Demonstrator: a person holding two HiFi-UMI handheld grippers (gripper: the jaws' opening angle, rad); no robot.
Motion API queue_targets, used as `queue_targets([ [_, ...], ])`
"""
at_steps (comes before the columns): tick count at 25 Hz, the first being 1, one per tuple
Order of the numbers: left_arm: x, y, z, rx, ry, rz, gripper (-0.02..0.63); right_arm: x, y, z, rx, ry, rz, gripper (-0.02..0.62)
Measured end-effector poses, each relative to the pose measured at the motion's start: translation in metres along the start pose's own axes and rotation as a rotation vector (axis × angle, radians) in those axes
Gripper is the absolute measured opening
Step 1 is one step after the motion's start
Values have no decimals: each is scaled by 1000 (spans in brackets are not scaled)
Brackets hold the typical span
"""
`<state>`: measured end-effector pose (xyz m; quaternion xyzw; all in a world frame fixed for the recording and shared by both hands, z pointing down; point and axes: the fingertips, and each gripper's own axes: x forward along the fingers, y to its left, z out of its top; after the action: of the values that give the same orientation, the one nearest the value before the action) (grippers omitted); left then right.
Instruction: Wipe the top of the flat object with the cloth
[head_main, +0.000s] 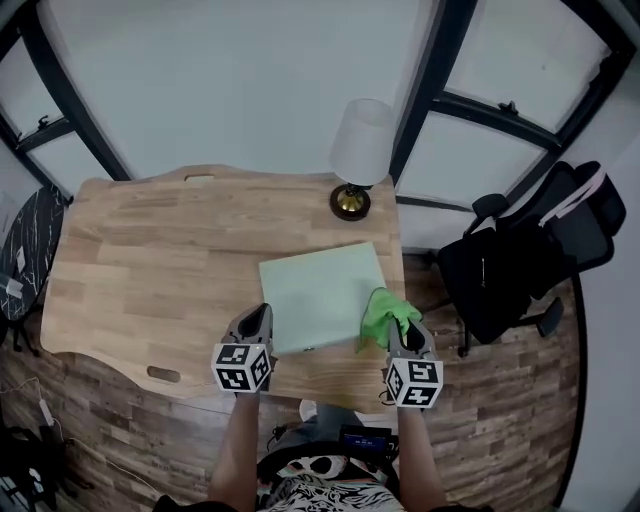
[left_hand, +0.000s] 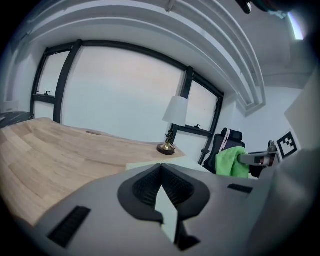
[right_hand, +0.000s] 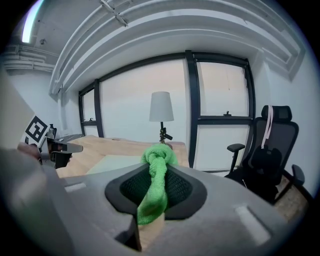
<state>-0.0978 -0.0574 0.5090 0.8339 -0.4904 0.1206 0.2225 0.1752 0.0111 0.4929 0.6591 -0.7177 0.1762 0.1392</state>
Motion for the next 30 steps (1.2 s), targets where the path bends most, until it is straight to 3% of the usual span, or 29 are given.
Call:
queue_targets([
  [12, 37, 33, -25, -69, 75, 29, 8, 63, -8, 13, -42, 35, -1, 74],
  [20, 56, 50, -34, -53, 143, 66, 9, 105, -16, 18, -50, 60, 6, 74],
  [23, 62, 57, -37, -95, 145, 65, 12, 119, -18, 18, -57, 77, 9, 74],
  [24, 65, 58, -38, -123, 142, 53, 35, 124, -19, 18, -61, 80, 11, 74],
  [25, 68, 58, -39, -148, 141, 41, 98, 129, -20, 18, -66, 83, 13, 74],
  [30, 75, 60, -48, -174, 161, 42, 133, 151, -22, 15, -84, 107, 23, 74],
])
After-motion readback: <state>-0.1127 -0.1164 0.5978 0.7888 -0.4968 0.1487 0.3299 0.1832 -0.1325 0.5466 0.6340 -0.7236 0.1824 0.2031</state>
